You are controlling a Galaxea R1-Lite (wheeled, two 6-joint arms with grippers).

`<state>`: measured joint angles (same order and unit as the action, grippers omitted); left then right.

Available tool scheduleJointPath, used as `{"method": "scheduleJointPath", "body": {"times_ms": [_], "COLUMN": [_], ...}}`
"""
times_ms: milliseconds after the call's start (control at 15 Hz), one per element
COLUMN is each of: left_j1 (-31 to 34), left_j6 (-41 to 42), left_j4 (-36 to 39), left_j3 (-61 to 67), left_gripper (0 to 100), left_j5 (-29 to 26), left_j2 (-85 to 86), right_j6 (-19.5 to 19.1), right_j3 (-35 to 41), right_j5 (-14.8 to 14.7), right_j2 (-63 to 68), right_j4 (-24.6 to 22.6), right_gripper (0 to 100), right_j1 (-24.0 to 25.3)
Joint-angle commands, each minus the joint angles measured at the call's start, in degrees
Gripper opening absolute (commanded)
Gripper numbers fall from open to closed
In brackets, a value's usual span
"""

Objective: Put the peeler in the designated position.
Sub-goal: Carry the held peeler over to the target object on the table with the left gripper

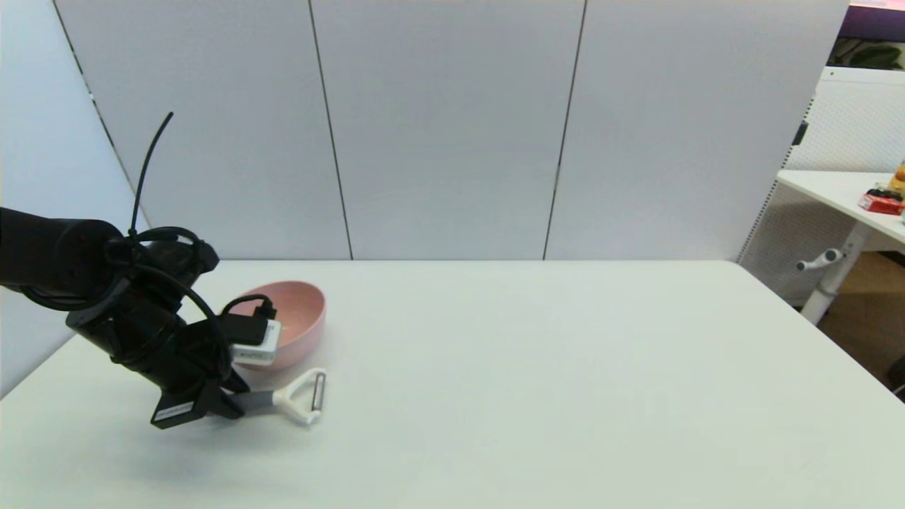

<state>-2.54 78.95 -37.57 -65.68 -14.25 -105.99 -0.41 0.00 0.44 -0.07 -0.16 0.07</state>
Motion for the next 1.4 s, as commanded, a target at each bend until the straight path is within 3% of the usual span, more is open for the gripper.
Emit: {"method": "scheduleJointPath", "body": {"times_ms": [67,933,1000,1400], "left_j1": [0.07,0.07,0.07,0.07], "left_j6": [0.42,0.42,0.42,0.42], "left_j4": [-0.22,-0.31,-0.31,-0.57], "left_j3": [-0.15,-0.59,-0.59,-0.59], "left_gripper": [0,0,100,100], "left_j5": [-0.08,-0.08,-0.08,-0.16], "left_j2": [-0.63,-0.89,-0.89,2.71], "right_j6": [-0.02,-0.02,-0.02,-0.02], "right_j3": [0.09,0.09,0.09,0.09], "right_j5": [0.09,0.00,0.00,0.00], "right_j2": [0.07,0.07,0.07,0.07], "right_j4": [-0.02,-0.02,-0.02,-0.02], "right_gripper": [100,100,100,100], "right_j1": [0.01,0.01,0.01,0.01]}}
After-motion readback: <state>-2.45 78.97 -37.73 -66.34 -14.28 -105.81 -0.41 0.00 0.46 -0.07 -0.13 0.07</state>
